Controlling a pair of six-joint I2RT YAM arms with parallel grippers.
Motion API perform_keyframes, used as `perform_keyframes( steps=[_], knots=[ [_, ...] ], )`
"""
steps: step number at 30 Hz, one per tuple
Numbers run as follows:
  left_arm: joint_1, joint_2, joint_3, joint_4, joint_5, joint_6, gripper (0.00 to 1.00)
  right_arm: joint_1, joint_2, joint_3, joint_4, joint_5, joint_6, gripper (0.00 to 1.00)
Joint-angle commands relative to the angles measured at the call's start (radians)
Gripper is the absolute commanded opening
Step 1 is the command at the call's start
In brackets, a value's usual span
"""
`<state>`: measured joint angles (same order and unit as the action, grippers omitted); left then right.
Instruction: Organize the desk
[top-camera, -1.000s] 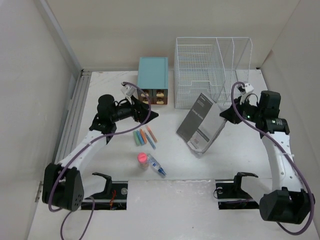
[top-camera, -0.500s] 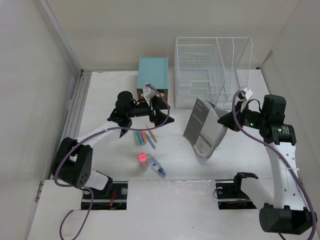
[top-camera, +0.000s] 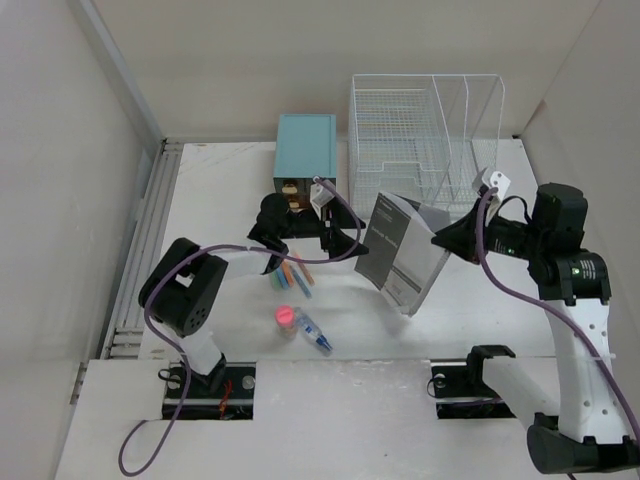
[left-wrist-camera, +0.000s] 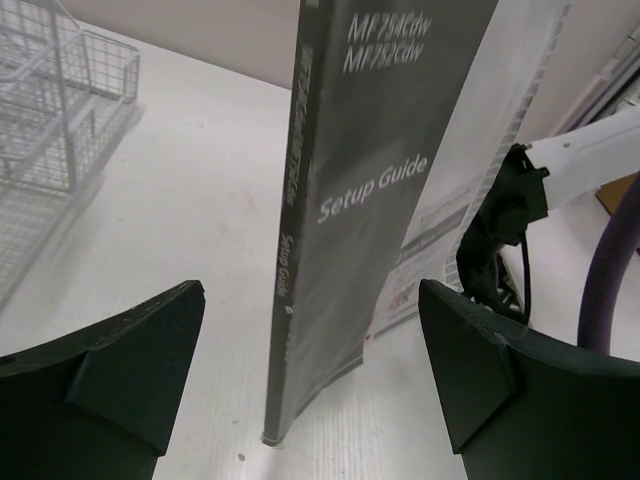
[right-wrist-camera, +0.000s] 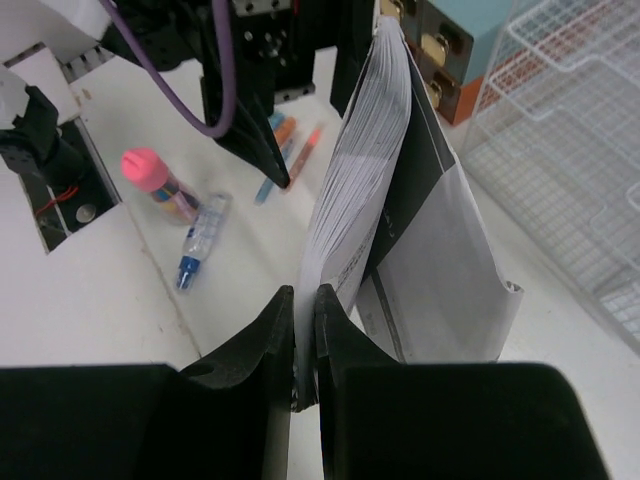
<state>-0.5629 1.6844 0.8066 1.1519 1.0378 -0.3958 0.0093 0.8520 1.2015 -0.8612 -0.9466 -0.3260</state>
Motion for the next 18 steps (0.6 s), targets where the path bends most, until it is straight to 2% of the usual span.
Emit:
perform_keyframes(
  steps=[1,8,10,12,13,14,17,18],
  knots=[
    [-0.019,0.007,0.066,0.149,0.08,-0.049,0.86,0.015,-0.002,0.084,0.077,-0.11,-0.013,0.0],
    [-0.038,0.052,0.111,0.121,0.102,-0.049,0.85,0.015,0.007,0.135,0.068,-0.153,-0.013,0.0],
    [-0.048,0.069,0.137,0.182,0.119,-0.112,0.81,0.015,0.007,0.144,0.068,-0.162,0.001,0.0],
    [-0.066,0.104,0.173,0.216,0.161,-0.162,0.73,0.015,0.007,0.144,0.068,-0.172,0.001,0.0],
    [-0.066,0.113,0.184,0.232,0.172,-0.194,0.59,0.015,0.007,0.144,0.079,-0.172,0.01,0.0],
    [-0.075,0.113,0.184,0.232,0.182,-0.205,0.5,0.015,0.007,0.144,0.079,-0.172,0.01,0.0],
    [-0.084,0.124,0.206,0.243,0.192,-0.219,0.29,0.015,0.007,0.144,0.088,-0.156,0.019,0.0],
    [-0.084,0.124,0.206,0.259,0.203,-0.254,0.04,0.015,0.007,0.144,0.097,-0.156,0.019,0.0]
  ],
)
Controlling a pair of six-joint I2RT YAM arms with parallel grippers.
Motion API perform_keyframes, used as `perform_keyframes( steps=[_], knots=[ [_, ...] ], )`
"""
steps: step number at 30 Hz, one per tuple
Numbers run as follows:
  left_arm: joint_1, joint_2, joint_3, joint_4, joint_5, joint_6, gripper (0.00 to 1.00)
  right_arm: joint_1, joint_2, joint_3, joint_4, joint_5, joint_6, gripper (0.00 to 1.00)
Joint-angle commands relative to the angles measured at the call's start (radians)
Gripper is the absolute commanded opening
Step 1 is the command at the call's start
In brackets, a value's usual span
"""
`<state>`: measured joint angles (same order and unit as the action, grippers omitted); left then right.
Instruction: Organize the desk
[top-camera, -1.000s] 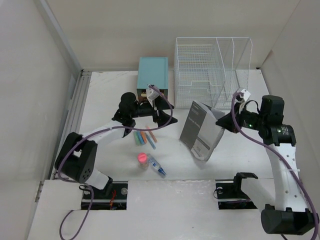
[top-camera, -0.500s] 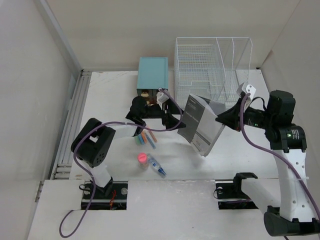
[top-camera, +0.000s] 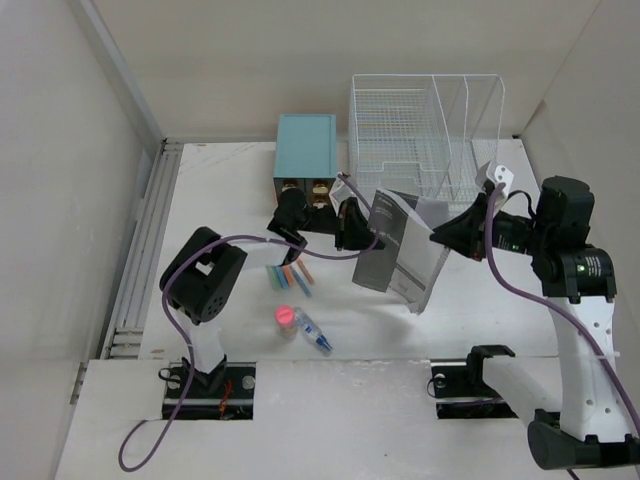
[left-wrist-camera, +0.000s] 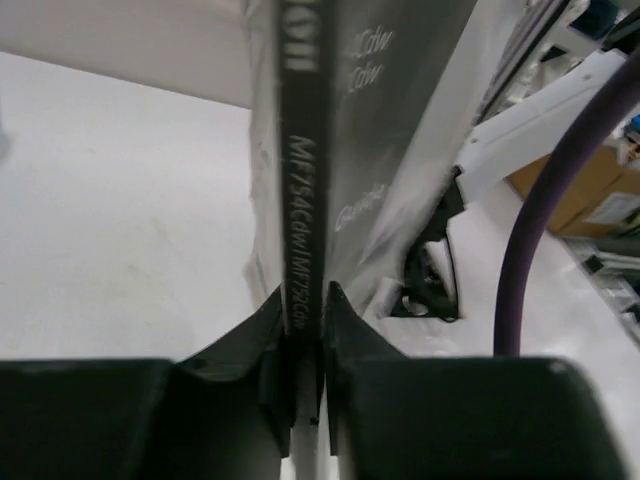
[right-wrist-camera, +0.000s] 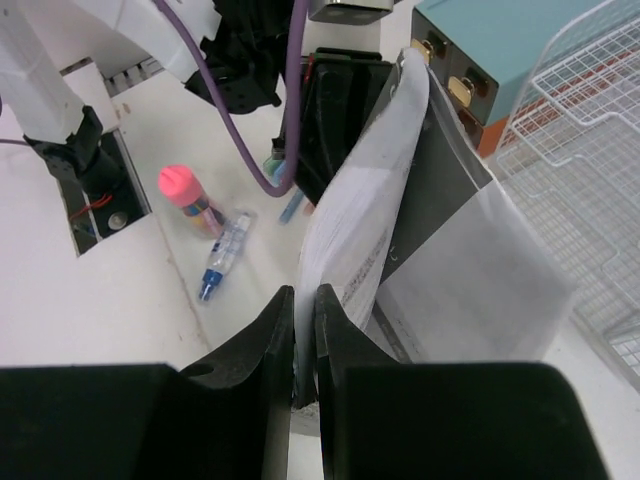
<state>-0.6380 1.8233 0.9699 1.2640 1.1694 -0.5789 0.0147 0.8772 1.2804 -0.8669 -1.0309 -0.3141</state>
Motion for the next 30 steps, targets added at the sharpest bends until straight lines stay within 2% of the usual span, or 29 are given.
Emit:
perform_keyframes(
  steps=[1,3,4,6,7,8,9,10,11,13,18,21,26,28,30],
  knots=[
    [-0.018,-0.015,0.032,0.169,0.072,-0.097,0.0,0.01,-0.029,0.065,0.103,-0.058,0.007,0.0],
    [-0.019,-0.038,0.01,0.271,0.081,-0.157,0.0,0.01,-0.029,0.056,0.114,-0.032,0.007,0.0],
    [-0.019,-0.06,0.01,0.294,0.081,-0.183,0.0,0.01,-0.04,0.056,0.129,-0.018,0.007,0.06],
    [-0.019,-0.094,-0.013,0.282,0.081,-0.202,0.0,0.01,-0.049,0.037,0.143,0.024,0.007,0.28],
    [-0.019,-0.119,-0.013,0.241,0.081,-0.19,0.0,0.01,-0.059,0.037,0.167,0.043,0.007,0.5],
    [-0.019,-0.177,-0.013,0.179,0.07,-0.156,0.0,0.01,-0.073,0.027,0.181,0.081,0.007,0.61],
    [-0.019,-0.211,0.002,0.091,0.052,-0.034,0.0,0.01,-0.073,0.027,0.195,0.103,0.007,0.75],
    [-0.019,-0.247,0.019,-0.145,0.033,0.05,0.0,0.01,-0.09,0.013,0.222,0.123,-0.005,0.92],
    [-0.019,-0.315,0.044,-0.292,-0.026,0.147,0.0,0.01,-0.112,0.004,0.244,0.138,-0.005,1.0],
    [-0.019,-0.366,0.131,-0.61,-0.083,0.36,0.0,0.01,-0.135,-0.032,0.288,0.181,-0.005,1.0],
    [-0.019,-0.473,0.23,-0.854,-0.192,0.487,0.0,0.01,-0.171,-0.075,0.384,0.284,0.073,1.0],
    [-0.019,-0.504,0.253,-0.879,-0.192,0.496,0.0,0.01,-0.172,-0.116,0.428,0.284,0.108,1.0],
    [-0.019,-0.522,0.273,-0.879,-0.166,0.496,0.0,0.01,-0.15,-0.139,0.532,0.125,0.213,1.0],
    [-0.019,-0.533,0.273,-0.89,-0.155,0.496,0.0,0.01,-0.126,-0.139,0.584,0.114,0.24,1.0],
    [-0.04,-0.562,0.273,-0.911,-0.145,0.559,0.0,0.01,-0.107,-0.139,0.614,0.101,0.25,1.0]
  ],
)
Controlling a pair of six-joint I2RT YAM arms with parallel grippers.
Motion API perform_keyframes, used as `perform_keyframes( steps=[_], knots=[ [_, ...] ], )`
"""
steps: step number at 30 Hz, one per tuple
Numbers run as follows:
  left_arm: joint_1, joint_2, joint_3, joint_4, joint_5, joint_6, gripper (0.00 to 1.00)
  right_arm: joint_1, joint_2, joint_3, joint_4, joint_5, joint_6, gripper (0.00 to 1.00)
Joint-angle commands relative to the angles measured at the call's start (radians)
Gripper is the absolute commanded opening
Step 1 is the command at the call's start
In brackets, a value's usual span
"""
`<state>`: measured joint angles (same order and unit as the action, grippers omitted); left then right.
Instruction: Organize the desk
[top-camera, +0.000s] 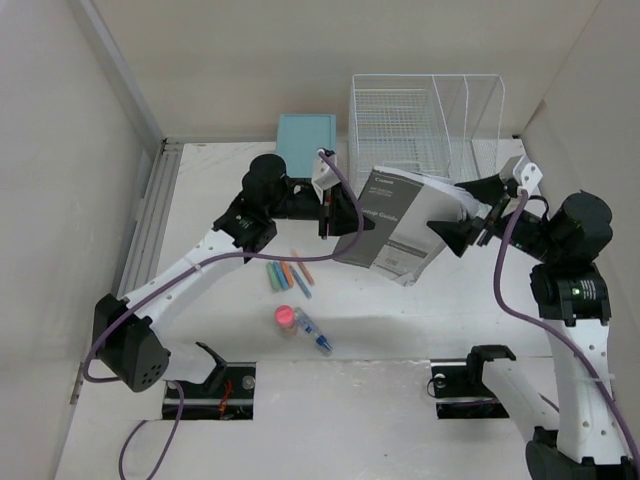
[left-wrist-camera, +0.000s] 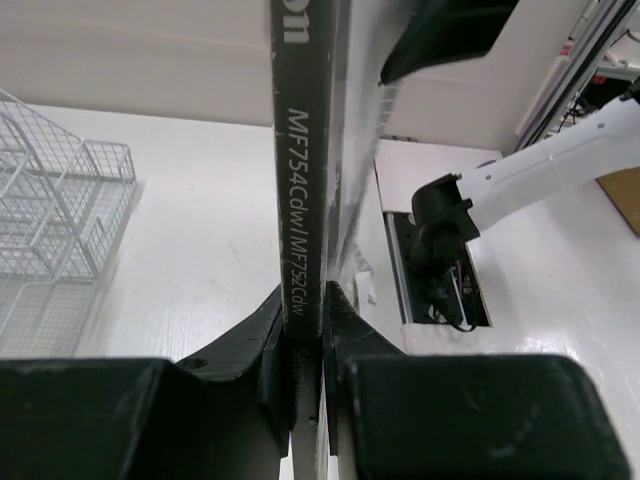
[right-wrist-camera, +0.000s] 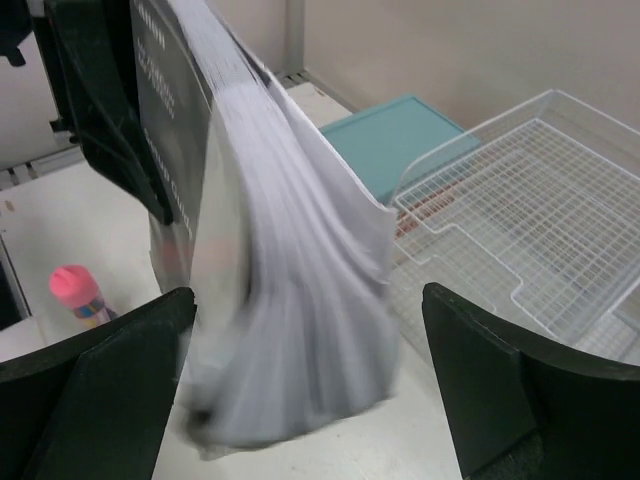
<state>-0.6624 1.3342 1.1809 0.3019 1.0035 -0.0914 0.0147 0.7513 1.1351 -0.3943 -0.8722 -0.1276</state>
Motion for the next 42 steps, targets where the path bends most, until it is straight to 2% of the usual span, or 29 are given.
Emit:
perform_keyframes(
  steps=[1,6,9,12,19,21,25,26,28,29,32,38,42],
  knots=[
    [-0.016,-0.084,0.062,0.034,0.021,0.088,0.0,0.01,0.029,0.006,0.162,-0.077,0.063,1.0],
    [-0.035,-0.133,0.109,-0.076,0.006,0.208,0.0,0.01,0.1,0.006,0.264,-0.275,0.117,1.0],
    [-0.036,-0.171,0.109,-0.067,-0.006,0.242,0.0,0.044,0.131,0.026,0.264,-0.275,0.105,1.0],
    [-0.036,-0.194,0.098,-0.044,-0.006,0.251,0.0,0.053,0.141,0.044,0.264,-0.297,0.075,1.0],
    [-0.036,-0.185,0.109,-0.014,0.004,0.231,0.0,0.073,0.141,0.072,0.264,-0.451,0.034,1.0],
    [-0.036,-0.185,0.094,0.011,0.004,0.205,0.0,0.082,0.141,0.072,0.264,-0.487,0.023,0.97],
    [-0.036,-0.165,0.069,0.071,0.004,0.18,0.0,0.093,0.141,0.081,0.264,-0.553,0.023,0.73],
    [-0.036,-0.165,0.069,0.071,0.004,0.18,0.0,0.093,0.141,0.081,0.264,-0.563,0.013,0.56],
    [-0.036,-0.156,0.069,0.095,0.004,0.171,0.0,0.102,0.141,0.081,0.264,-0.586,0.013,0.39],
    [-0.036,-0.156,0.06,0.095,0.004,0.16,0.0,0.102,0.141,0.081,0.264,-0.587,0.013,0.21],
    [-0.036,-0.156,0.06,0.12,-0.005,0.151,0.0,0.102,0.141,0.081,0.264,-0.587,0.013,0.0],
    [-0.036,-0.167,0.046,0.092,-0.083,0.16,0.0,0.102,0.12,0.118,0.264,-0.472,0.013,0.0],
    [-0.036,-0.191,0.019,0.103,-0.103,0.16,0.0,0.102,0.12,0.141,0.264,-0.449,0.036,0.0]
  ],
)
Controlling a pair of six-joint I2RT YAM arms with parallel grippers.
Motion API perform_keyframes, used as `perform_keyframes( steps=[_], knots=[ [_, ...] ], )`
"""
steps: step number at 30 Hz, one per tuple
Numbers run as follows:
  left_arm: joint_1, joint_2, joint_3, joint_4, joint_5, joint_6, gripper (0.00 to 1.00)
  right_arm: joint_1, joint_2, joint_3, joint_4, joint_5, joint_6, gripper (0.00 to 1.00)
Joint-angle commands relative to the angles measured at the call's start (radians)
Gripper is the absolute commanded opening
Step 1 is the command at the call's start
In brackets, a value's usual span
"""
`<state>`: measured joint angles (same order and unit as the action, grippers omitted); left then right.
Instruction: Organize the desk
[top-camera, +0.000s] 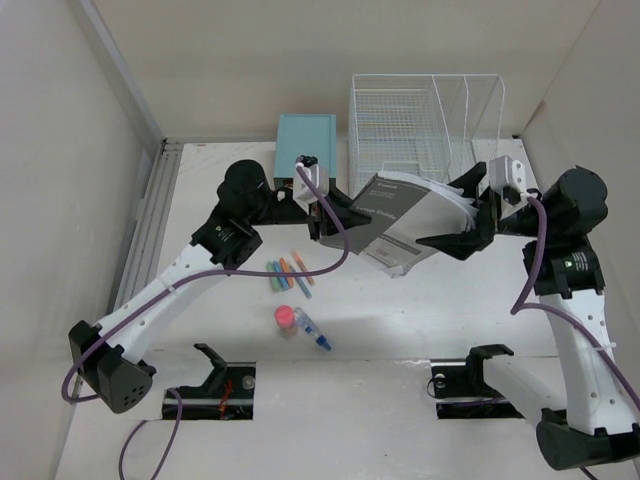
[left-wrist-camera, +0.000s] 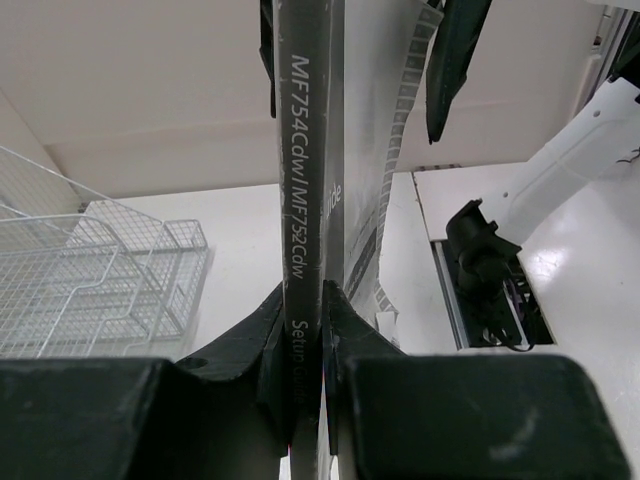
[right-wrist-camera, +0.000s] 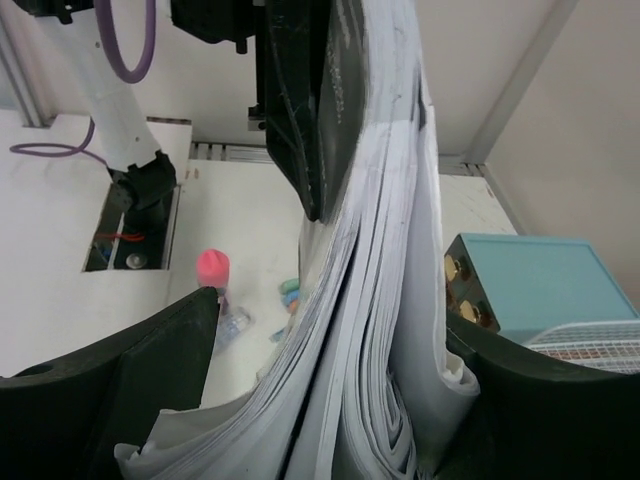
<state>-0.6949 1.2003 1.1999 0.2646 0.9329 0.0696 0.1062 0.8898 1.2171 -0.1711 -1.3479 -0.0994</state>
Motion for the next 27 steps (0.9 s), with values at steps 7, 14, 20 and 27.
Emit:
perform_keyframes(
  steps=[7,14,20,27],
  knots=[
    [-0.003,-0.076,-0.01,0.15,-0.009,-0.001,0.0,0.01,0.009,0.059,0.041,0.139,0.04,1.0],
    [0.017,-0.12,-0.01,0.117,-0.02,0.018,0.0,-0.055,0.02,0.027,0.041,0.201,0.006,1.0],
    [0.04,-0.152,-0.01,0.107,-0.02,0.027,0.0,-0.065,0.029,0.027,0.041,0.168,0.006,1.0],
    [0.04,-0.142,-0.02,0.117,-0.011,0.016,0.0,-0.065,0.057,0.027,0.041,-0.006,0.007,1.0]
  ],
)
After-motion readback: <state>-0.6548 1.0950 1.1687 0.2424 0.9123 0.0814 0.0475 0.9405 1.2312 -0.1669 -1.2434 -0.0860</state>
